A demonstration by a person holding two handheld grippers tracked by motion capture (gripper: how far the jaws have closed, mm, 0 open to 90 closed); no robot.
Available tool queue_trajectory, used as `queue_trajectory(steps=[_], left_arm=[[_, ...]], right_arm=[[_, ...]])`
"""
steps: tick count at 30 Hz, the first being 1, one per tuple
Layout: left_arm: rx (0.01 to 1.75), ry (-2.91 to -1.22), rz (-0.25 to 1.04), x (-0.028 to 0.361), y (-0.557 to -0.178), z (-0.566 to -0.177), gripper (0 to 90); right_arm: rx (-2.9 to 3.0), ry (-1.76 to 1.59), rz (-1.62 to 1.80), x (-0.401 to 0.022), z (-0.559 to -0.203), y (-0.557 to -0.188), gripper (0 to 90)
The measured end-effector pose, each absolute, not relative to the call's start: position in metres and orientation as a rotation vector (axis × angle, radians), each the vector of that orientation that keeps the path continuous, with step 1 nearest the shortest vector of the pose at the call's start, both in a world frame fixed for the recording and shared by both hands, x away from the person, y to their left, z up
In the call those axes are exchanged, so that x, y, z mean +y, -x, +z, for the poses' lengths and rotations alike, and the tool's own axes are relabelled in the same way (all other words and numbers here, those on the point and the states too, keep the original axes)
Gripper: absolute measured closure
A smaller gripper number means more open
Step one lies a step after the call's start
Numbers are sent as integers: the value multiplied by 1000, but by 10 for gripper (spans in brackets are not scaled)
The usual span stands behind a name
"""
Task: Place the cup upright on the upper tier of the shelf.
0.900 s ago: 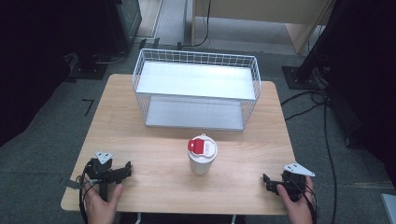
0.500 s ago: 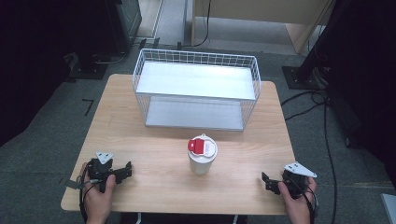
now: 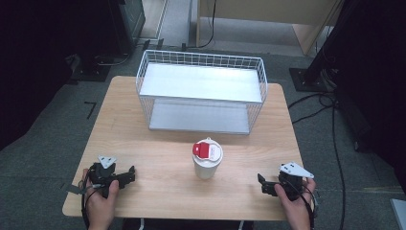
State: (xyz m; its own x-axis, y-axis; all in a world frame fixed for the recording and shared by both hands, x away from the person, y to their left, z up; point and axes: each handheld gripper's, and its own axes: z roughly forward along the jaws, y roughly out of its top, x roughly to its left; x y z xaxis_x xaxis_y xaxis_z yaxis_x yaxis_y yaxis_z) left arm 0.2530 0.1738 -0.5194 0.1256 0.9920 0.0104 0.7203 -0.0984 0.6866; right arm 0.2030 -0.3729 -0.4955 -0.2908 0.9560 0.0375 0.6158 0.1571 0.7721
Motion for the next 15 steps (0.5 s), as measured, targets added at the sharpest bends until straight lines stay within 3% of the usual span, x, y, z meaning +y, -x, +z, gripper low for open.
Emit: queue_trajectory(steps=[15], left_arm=[[1648, -1879, 667, 174, -253, -519, 0]], right_arm=[[2025, -1393, 1034, -328, -484, -213, 0]])
